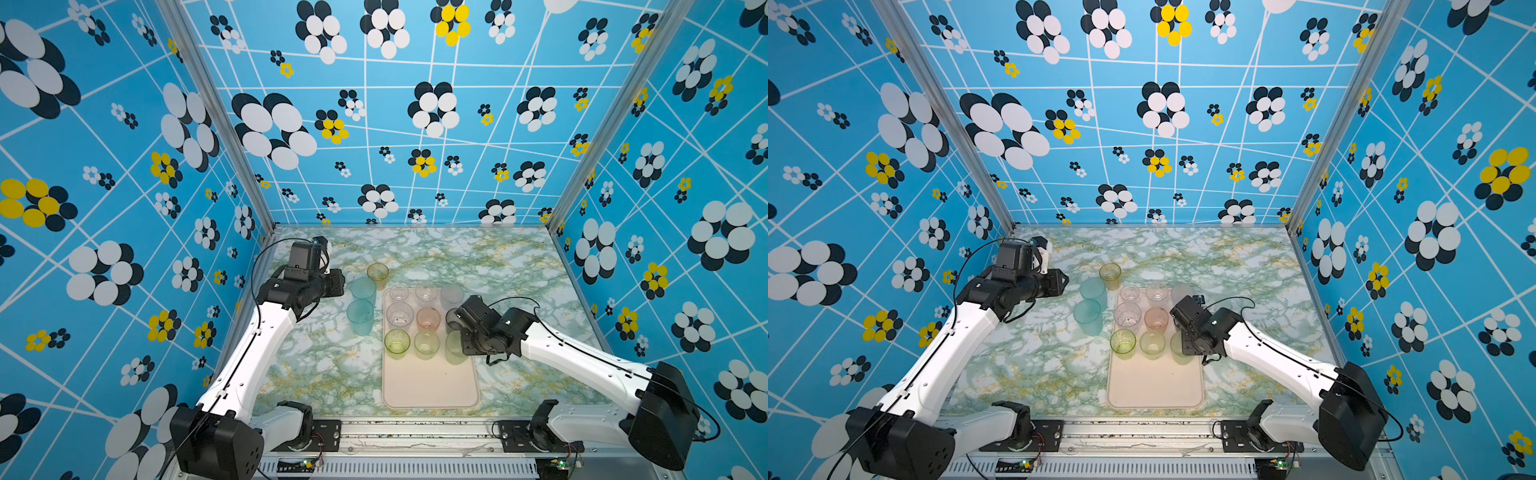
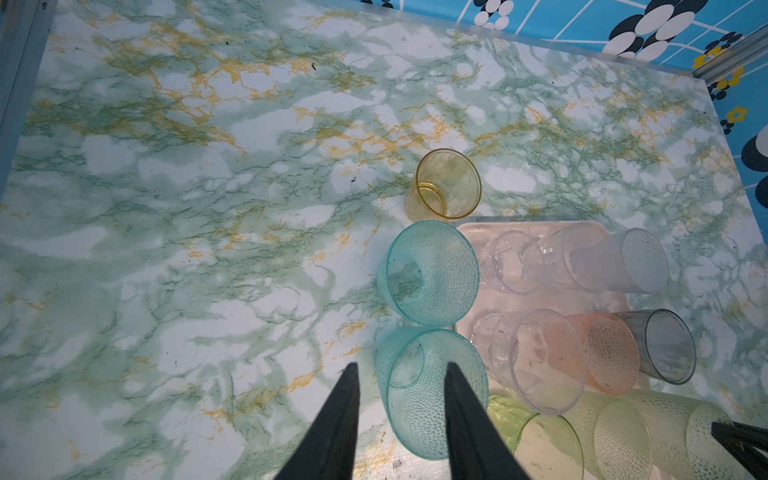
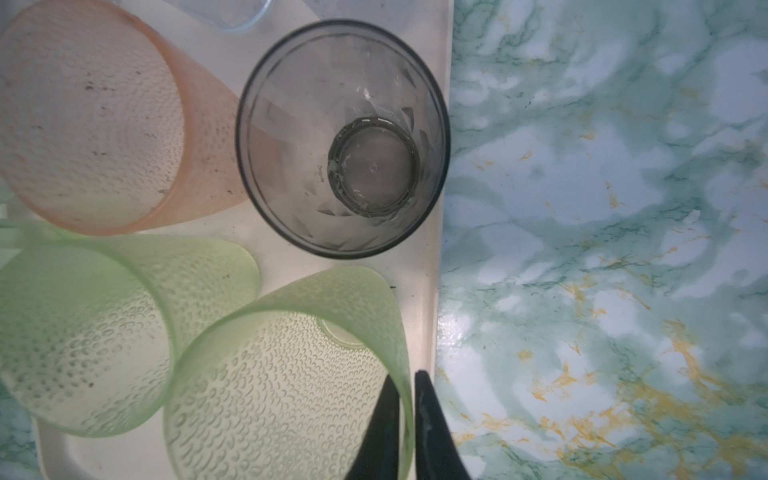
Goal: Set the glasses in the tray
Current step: 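Lower the light-green tumbler onto the tray and open the right gripper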
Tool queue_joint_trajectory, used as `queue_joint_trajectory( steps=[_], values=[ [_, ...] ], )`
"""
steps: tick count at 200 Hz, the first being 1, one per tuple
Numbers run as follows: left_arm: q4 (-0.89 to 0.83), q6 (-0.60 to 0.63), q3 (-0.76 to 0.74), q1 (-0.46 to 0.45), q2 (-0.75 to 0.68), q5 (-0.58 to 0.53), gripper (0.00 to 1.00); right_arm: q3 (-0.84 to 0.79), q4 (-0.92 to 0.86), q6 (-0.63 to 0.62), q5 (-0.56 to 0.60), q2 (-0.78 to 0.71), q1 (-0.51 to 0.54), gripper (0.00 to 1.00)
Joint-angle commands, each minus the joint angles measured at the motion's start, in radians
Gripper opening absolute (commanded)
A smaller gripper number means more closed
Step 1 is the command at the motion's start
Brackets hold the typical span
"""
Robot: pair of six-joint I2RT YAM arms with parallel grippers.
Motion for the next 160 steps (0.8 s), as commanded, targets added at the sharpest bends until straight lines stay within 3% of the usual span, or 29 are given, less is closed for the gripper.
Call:
queue_joint_trajectory(
  steps=[1,76,160],
  values=[
    [-0.013,0.013,0.03,-0.009,0.004,-0.002,0.36,-0.02,0.0,0.013,0.003,-0.013,-0.008,0.17],
    [-0.017,0.018,0.032,-0.012,0.011,-0.003,0.36,-0.009,-0.003,0.011,-0.002,-0.033,-0.011,0.21],
    [-0.057,0.061,0.095,-0.008,0.044,-0.031,0.36,0.074,-0.072,-0.047,0.007,-0.076,-0.014,0.32]
  ],
)
